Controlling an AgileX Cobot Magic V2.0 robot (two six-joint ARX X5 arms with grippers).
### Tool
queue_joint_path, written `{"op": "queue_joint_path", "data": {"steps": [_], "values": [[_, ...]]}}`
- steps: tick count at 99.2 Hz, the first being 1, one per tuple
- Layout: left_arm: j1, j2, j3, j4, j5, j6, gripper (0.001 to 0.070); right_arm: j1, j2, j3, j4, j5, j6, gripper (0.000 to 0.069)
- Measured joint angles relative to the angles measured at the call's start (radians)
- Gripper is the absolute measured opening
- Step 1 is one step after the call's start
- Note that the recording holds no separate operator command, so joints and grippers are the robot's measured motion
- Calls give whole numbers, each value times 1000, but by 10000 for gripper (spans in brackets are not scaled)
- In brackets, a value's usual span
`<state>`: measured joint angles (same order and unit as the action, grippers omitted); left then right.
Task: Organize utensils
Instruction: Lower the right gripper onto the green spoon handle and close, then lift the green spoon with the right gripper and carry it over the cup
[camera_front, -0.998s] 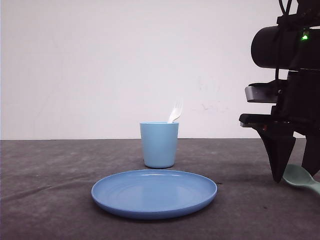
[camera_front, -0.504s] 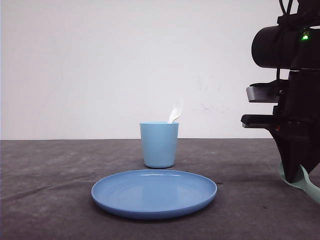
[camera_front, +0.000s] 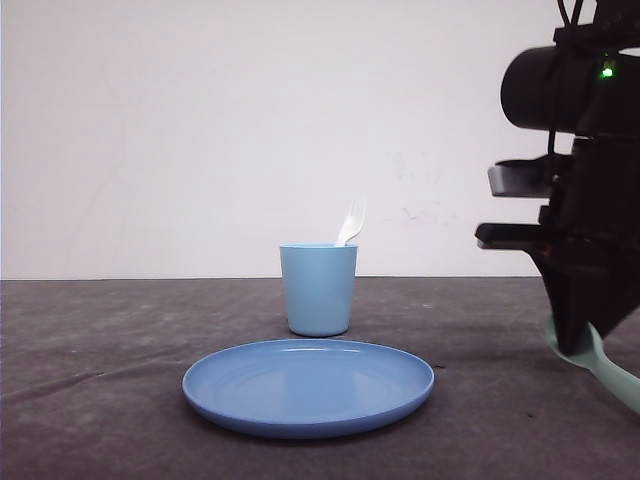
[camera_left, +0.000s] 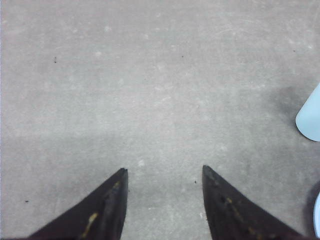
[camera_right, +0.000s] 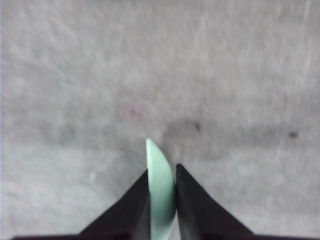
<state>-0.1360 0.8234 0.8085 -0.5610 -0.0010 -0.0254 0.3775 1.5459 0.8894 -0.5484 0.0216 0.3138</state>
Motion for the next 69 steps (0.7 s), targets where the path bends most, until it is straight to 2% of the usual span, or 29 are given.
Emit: {"op": "queue_joint_path", "data": {"steps": [27, 48, 69], "values": [[0, 0, 0, 1, 0, 0, 279, 37, -92, 0, 120, -51, -40, 46], [0, 0, 0, 5, 0, 0, 279, 76, -138, 2, 297, -92, -83, 46], [0, 0, 0, 6, 0, 0, 279, 119, -138, 86, 410, -104, -135, 46]]}}
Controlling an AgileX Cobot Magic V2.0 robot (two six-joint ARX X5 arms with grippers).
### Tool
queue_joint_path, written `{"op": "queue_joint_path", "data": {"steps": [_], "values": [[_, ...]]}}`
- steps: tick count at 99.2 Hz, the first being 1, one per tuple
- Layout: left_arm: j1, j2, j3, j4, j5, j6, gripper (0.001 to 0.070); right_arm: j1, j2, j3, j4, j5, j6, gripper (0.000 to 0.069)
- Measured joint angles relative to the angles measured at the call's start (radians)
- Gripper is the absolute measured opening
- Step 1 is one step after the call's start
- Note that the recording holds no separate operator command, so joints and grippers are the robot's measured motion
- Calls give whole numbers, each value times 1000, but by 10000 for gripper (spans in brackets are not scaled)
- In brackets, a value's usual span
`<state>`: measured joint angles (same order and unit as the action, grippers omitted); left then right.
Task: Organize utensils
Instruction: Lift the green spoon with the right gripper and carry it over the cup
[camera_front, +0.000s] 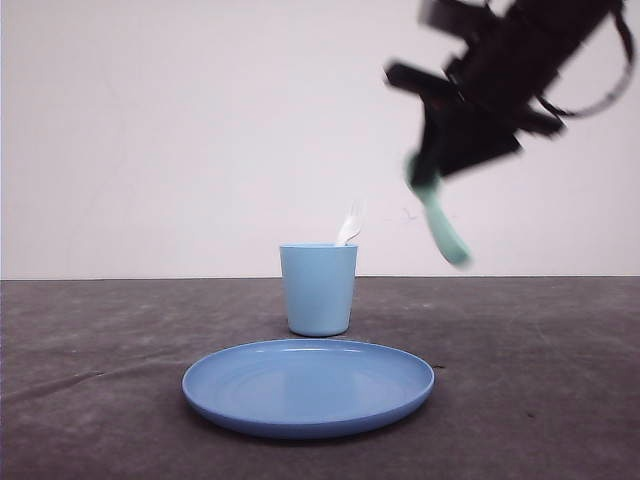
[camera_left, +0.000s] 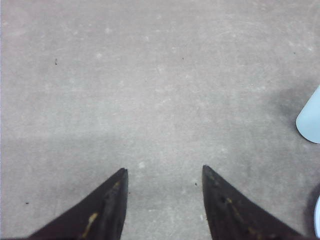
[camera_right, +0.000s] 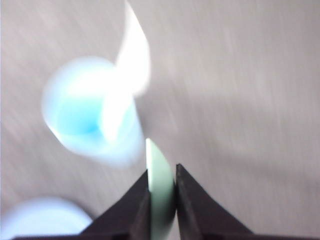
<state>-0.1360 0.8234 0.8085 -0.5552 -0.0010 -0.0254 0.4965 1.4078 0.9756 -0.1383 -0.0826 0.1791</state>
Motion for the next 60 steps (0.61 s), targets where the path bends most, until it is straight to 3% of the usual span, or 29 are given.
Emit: {"op": "queue_joint_path", "data": {"steps": [60], "values": [[0, 0, 0, 2, 0, 0, 279, 105, 98, 77, 473, 34, -256, 46]]}}
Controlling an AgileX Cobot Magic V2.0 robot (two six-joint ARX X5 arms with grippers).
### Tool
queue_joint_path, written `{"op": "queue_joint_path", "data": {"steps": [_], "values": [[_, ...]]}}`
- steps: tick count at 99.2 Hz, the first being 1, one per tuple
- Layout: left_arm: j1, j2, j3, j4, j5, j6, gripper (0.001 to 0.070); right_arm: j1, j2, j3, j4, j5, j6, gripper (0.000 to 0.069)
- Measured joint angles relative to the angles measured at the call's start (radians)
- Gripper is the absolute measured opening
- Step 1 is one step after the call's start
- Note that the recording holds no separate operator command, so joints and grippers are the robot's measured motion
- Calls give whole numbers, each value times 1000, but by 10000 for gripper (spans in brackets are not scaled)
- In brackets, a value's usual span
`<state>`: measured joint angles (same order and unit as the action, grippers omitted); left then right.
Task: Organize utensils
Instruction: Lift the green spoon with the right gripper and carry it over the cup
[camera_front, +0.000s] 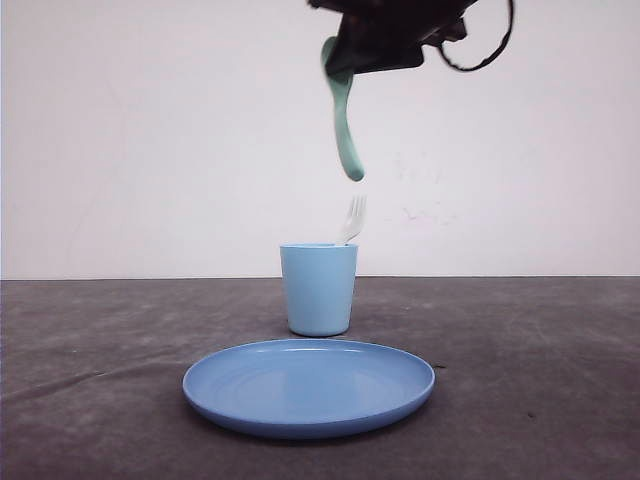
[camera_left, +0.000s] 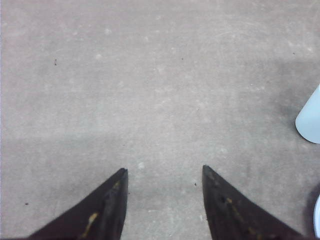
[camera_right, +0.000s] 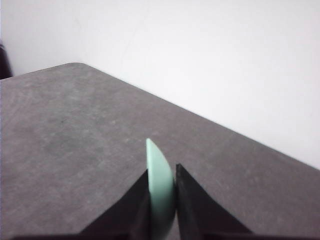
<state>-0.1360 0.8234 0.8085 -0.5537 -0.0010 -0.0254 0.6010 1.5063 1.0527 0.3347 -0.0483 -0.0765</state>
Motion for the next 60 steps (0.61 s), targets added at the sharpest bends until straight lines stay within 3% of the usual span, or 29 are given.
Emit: {"op": "queue_joint_path", "data": {"steps": [41, 60], "values": [[0, 0, 0, 0, 0, 0, 279, 9, 180, 0, 243, 0, -92, 46], [0, 0, 0, 0, 0, 0, 279, 9, 256, 0, 253, -1, -131, 46]]}}
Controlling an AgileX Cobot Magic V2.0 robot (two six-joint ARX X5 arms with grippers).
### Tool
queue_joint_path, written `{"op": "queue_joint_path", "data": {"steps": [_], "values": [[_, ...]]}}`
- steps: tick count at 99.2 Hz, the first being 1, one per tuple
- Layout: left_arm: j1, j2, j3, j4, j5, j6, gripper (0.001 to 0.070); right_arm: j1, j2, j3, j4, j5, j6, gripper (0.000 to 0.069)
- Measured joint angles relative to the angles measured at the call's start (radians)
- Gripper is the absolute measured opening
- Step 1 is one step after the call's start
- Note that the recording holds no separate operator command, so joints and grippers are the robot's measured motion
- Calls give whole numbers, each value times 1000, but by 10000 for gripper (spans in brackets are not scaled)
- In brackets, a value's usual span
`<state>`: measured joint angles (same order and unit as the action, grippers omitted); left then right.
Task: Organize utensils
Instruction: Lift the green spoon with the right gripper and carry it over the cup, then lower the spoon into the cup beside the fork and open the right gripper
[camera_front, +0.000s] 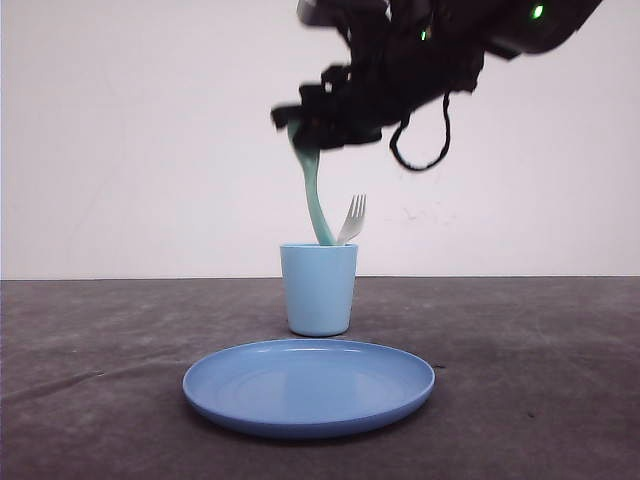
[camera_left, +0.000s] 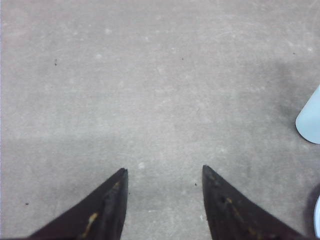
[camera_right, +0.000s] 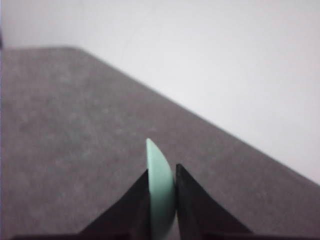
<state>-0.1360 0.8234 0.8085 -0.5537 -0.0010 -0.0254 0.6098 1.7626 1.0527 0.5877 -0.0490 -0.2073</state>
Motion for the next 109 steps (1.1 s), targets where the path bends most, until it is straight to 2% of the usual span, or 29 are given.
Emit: {"op": "queue_joint_path", "data": {"steps": [62, 82, 98, 109], "values": [[0, 0, 0, 0, 0, 0, 279, 12, 90, 0, -50, -3, -7, 52], [0, 0, 0, 0, 0, 7, 279, 12, 90, 0, -79, -3, -7, 200], [0, 0, 0, 0, 0, 7, 279, 13, 90, 0, -69, -3, -7, 242], [0, 0, 0, 0, 0, 7, 279, 16, 90, 0, -44, -3, -8, 333]]}}
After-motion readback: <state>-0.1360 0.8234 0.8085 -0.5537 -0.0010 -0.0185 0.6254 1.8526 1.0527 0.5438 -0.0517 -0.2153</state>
